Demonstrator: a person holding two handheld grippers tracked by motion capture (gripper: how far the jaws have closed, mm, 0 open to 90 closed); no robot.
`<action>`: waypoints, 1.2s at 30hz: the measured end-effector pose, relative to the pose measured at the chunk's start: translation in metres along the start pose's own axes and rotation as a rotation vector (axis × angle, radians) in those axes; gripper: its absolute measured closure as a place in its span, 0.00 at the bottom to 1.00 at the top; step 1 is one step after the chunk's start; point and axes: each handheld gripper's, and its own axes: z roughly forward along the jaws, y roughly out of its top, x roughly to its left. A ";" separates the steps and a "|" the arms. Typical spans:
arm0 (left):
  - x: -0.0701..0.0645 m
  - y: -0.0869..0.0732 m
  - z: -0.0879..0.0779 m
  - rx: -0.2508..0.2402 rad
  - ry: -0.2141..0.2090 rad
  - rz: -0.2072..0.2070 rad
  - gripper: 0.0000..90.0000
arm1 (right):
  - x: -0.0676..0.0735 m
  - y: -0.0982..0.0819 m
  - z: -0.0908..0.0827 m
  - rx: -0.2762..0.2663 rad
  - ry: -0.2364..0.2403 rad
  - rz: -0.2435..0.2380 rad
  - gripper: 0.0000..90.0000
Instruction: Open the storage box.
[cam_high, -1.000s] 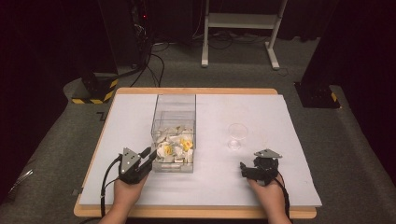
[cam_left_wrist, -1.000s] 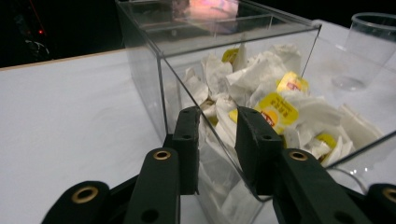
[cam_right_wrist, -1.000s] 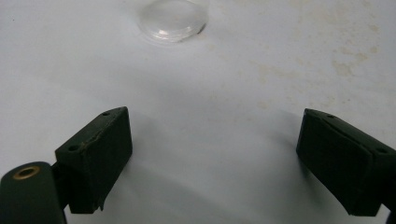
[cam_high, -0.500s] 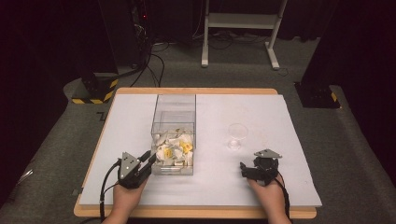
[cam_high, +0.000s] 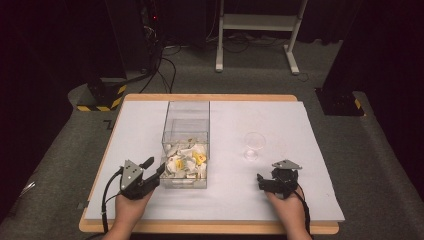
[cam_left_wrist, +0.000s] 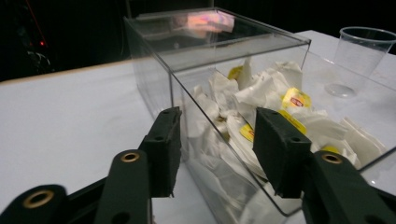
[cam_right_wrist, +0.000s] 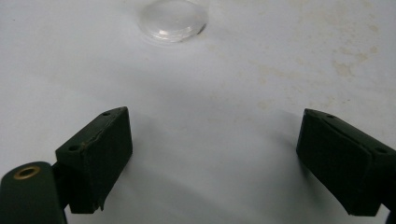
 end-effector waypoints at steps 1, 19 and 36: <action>0.010 0.003 -0.002 0.003 0.016 0.018 0.53 | 0.001 0.000 -0.001 -0.002 0.003 -0.006 0.15; 0.067 -0.046 0.019 0.247 0.048 -0.003 0.34 | 0.022 0.013 -0.015 -0.056 0.057 -0.083 0.17; 0.068 -0.052 0.025 0.296 0.019 0.052 0.27 | 0.045 0.038 -0.030 -0.111 0.130 -0.110 0.18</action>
